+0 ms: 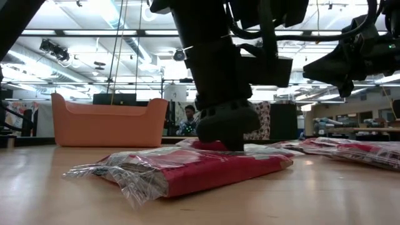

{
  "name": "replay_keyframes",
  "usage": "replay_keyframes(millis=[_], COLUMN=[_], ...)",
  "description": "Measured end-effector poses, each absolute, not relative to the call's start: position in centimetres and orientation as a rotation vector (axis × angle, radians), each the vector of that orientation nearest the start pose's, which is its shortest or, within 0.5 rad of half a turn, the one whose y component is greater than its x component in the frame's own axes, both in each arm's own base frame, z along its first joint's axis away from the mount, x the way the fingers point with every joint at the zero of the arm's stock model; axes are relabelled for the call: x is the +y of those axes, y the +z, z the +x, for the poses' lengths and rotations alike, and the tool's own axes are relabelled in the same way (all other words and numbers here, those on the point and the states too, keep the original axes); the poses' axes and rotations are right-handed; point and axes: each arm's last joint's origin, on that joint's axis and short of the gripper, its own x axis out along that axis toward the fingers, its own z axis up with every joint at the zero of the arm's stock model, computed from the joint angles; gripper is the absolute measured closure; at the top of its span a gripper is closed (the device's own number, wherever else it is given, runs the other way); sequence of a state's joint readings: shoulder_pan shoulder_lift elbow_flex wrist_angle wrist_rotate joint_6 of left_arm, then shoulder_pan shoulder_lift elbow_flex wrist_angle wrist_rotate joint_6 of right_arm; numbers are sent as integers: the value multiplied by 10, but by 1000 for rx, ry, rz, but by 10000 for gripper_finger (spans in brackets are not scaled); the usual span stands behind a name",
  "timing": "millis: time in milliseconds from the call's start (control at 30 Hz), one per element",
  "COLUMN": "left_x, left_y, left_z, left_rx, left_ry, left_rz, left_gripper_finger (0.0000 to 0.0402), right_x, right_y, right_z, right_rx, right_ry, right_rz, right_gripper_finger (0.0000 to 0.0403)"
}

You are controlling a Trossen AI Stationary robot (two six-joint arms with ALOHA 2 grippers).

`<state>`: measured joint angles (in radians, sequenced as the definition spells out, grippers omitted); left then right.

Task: Sort popcorn bags into baskets
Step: Put the red popcorn bag into the orange bin

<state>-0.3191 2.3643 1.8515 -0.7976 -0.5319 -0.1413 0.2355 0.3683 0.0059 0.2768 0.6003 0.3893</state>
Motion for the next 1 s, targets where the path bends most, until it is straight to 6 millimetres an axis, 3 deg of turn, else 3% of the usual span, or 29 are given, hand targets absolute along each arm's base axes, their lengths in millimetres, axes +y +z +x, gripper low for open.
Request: replay_keyframes(millis=[100,300,500,1000], left_x=[-133,-130,-122,-90], left_y=[140,185,234,314], left_z=[450,434,407,343], left_rx=[1198,1159,1129,1070], left_ry=[286,372,505,807], left_rz=[452,488,536,654], left_gripper_finger=[391,396,398,401], right_x=[11,11,11,11], right_y=[160,160,160,160], right_z=[116,116,116,116], right_rx=[7,6,6,7], right_ry=[-375,-375,-375,-375], right_rz=[350,350,350,350], right_gripper_finger=[299,299,299,299])
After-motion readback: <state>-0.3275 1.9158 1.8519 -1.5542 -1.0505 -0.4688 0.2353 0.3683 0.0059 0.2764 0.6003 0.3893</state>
